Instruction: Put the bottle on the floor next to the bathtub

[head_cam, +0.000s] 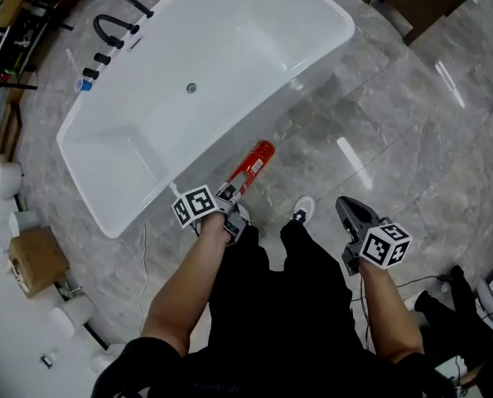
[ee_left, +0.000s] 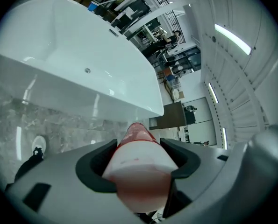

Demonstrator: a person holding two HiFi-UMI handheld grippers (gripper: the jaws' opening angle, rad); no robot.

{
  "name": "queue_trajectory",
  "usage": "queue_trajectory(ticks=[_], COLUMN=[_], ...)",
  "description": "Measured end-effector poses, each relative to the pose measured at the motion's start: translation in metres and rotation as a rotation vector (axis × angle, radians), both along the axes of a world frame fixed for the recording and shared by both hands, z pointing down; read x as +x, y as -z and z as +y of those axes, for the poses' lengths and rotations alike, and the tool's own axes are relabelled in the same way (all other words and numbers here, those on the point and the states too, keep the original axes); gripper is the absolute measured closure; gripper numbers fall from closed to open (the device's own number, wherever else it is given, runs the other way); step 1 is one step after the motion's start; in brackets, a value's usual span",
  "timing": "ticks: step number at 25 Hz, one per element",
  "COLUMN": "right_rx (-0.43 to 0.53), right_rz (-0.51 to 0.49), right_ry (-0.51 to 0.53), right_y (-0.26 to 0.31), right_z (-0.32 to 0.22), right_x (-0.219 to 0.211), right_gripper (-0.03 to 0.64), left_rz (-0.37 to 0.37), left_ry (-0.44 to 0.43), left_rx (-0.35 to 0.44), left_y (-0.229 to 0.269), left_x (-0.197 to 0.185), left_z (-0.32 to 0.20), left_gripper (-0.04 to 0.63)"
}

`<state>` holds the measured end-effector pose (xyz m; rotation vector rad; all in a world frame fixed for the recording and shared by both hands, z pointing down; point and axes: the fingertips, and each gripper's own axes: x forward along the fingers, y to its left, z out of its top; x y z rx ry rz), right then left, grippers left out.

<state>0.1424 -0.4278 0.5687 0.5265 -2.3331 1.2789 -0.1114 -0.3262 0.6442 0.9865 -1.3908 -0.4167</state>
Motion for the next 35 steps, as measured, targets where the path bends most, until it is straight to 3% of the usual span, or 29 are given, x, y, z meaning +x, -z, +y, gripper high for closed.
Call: queue_trajectory(ticks=[4,9,14,23,35], right_rx=[-0.03,-0.054,-0.102,-0.176,-0.177], right_rz=[0.02,0.049,0.062,0.052,-0.005], right_ry=[-0.028,-0.061,-0.092,-0.119,-0.176], right_y=[-0.037,-0.076,-0.121,-0.191,-0.223], right_z=[-0.005,0.006,0.018,0.035,0.01], right_x=[-0.001,-0.01,-0.017,-0.026,-0.021], right_gripper=[0.577,0.577,0.577,0.577,0.577], left_rz=[0.002,-0.03,-0.114,-0.327,-0.621], left_ry=[-0.036,-0.15,-0.291,-0.659,-1.185], left_rx=[-0.08,-0.195,-0.296,-0.478,-0.627], left_y=[-0.063,-0.145,-0.225,-0.365,-0.489], left_x=[0.003,0.005,-0.003,-0.009,-0.016], left_z=[-0.015,-0.021,-0.023,-0.029,-0.042], left_gripper=[0.296,0.296,0.296,0.296,0.296])
